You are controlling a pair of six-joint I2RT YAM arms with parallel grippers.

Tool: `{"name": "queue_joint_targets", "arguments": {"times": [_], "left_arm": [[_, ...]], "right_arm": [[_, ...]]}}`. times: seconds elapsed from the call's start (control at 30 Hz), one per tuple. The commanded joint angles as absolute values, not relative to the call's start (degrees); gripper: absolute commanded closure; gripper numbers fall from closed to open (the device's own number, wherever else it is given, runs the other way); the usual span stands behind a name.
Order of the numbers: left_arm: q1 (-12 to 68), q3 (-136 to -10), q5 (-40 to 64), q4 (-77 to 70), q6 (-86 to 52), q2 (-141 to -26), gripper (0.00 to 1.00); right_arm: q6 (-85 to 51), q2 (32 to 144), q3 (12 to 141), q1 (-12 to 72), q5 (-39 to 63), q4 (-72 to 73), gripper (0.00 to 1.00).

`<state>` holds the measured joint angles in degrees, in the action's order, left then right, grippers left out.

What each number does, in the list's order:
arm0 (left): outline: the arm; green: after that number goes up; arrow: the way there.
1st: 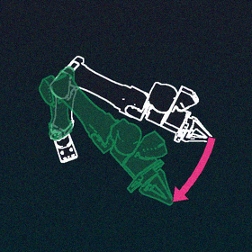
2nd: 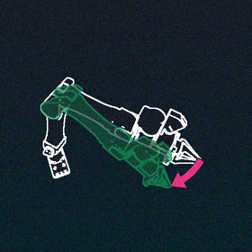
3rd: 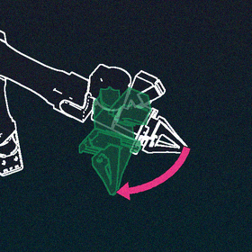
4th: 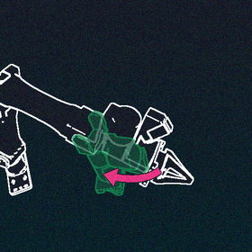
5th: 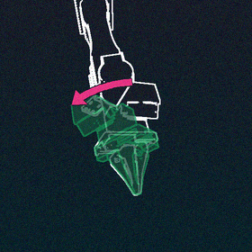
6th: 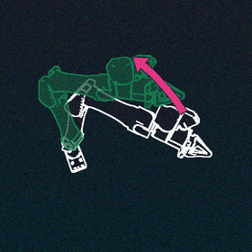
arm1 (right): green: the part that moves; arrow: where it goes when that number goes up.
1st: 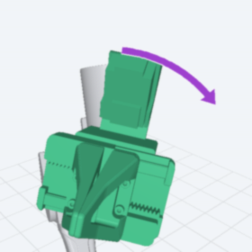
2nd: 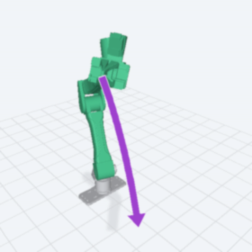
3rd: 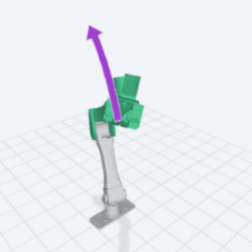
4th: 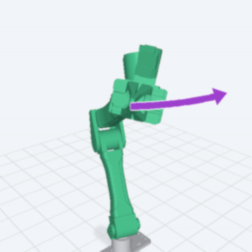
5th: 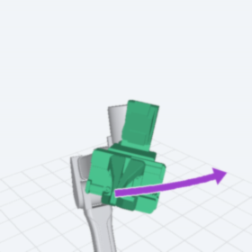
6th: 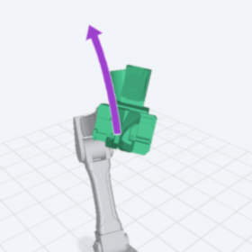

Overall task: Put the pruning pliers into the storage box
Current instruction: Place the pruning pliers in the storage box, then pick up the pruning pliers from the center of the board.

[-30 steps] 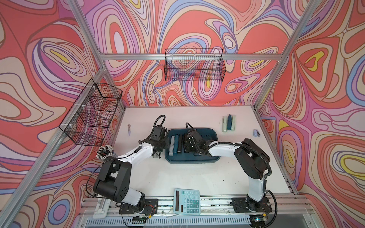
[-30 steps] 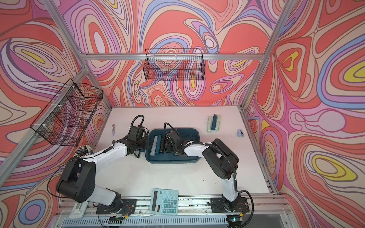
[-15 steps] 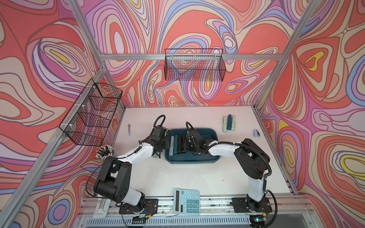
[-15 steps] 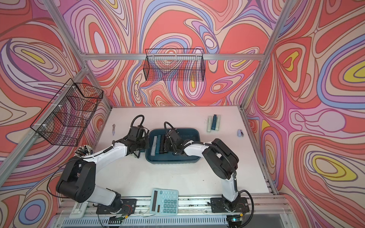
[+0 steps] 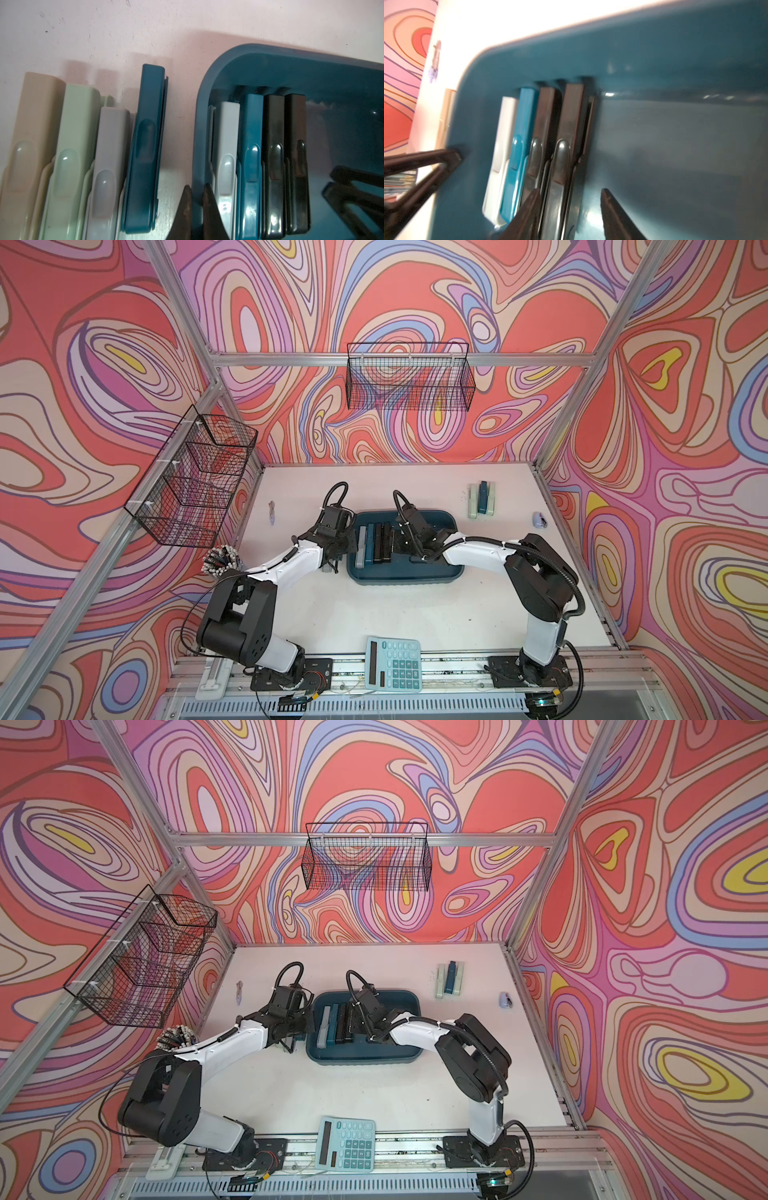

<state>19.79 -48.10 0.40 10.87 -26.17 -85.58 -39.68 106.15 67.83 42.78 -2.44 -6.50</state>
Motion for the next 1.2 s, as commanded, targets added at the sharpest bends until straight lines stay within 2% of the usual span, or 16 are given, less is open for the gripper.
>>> {"name": "queue_joint_targets", "arguments": {"times": [0.0, 0.2, 0.37, 0.53, 0.73, 0.9, 1.17], "left_arm": [[19.6, -46.7, 0.1, 13.5, -25.7, -85.1, 0.96], [19.6, -46.6, -0.2, 14.1, -25.2, -84.6, 0.96], [19.7, -46.8, -0.4, 13.9, -25.2, -84.7, 0.96], [19.7, -46.8, -0.5, 14.3, -25.1, -84.5, 0.96], [19.6, -46.3, -0.8, 14.7, -25.2, -83.8, 0.96], [19.6, -46.5, -0.6, 14.7, -25.0, -83.6, 0.96], [19.7, -46.5, -0.8, 14.7, -24.8, -83.1, 0.95]], "right_arm": [[-37.5, 100.0, 67.6, 40.0, -6.0, -8.5, 0.50], [-35.7, 91.6, 62.7, 32.4, -6.4, -8.7, 0.50], [-33.8, 90.5, 62.6, 24.5, -6.9, -13.7, 0.50], [-29.6, 94.3, 65.4, 17.0, -6.0, -18.4, 0.48], [-24.9, 100.2, 68.2, 12.0, -6.6, -21.0, 0.42], [-22.0, 106.0, 71.0, 10.9, -9.7, -21.9, 0.37], [-20.6, 111.0, 72.6, 9.3, -8.9, -19.4, 0.37]]}}
